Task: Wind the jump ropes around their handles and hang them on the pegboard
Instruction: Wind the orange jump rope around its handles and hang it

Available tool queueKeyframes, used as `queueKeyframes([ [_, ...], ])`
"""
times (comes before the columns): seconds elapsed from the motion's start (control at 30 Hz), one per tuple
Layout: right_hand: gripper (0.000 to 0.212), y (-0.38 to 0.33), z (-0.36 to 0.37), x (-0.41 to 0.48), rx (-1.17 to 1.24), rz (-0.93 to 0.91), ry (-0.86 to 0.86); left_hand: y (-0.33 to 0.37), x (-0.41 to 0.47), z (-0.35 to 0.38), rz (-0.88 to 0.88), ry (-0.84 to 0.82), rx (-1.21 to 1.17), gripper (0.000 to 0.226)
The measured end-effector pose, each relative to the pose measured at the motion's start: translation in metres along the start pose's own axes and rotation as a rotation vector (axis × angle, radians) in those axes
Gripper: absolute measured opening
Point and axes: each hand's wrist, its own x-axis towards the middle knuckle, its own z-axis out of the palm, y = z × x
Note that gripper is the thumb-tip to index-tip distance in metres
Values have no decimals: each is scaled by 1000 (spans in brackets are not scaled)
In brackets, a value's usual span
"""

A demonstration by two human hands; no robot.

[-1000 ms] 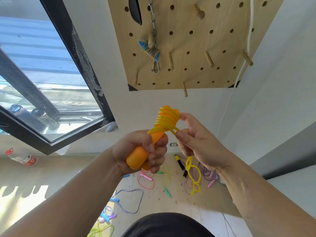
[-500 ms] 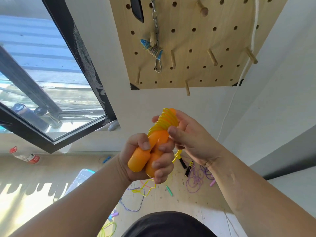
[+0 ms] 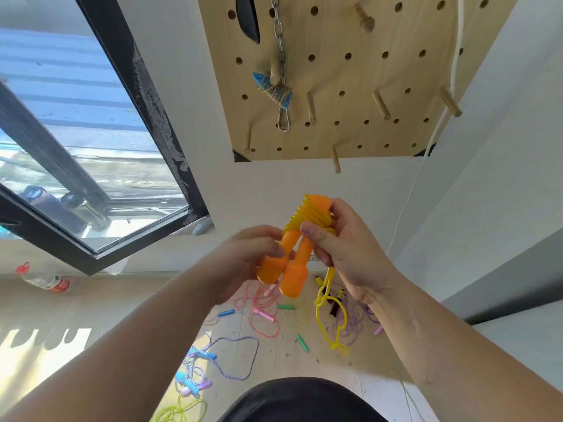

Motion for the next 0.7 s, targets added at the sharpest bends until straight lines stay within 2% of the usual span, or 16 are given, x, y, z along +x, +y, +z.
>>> queueKeyframes([
  [0.07, 33, 2, 2, 2, 4, 8, 98, 3, -9, 14, 135, 215, 268, 58],
  [0.17, 28, 8, 11, 6, -35, 12, 201, -7, -13, 40, 323, 446, 729, 88],
  [0.23, 32, 12, 17, 9, -68, -5, 225, -15, -7, 49, 397, 527, 836, 88],
  [0.4, 26, 4, 13, 9, -70, -24, 145, -9, -2, 42, 463, 626, 879, 62],
  [0.47, 33, -1, 10, 7, -91, -29, 112, -5, -4, 39, 475, 631, 884, 57],
  [0.6, 46, -11, 6, 4, -148, -21, 64, 0, -9, 37, 390, 591, 692, 52],
  [0.7, 32, -15, -1, 4, -136, -2, 60, 6, -10, 38, 313, 558, 562, 49],
])
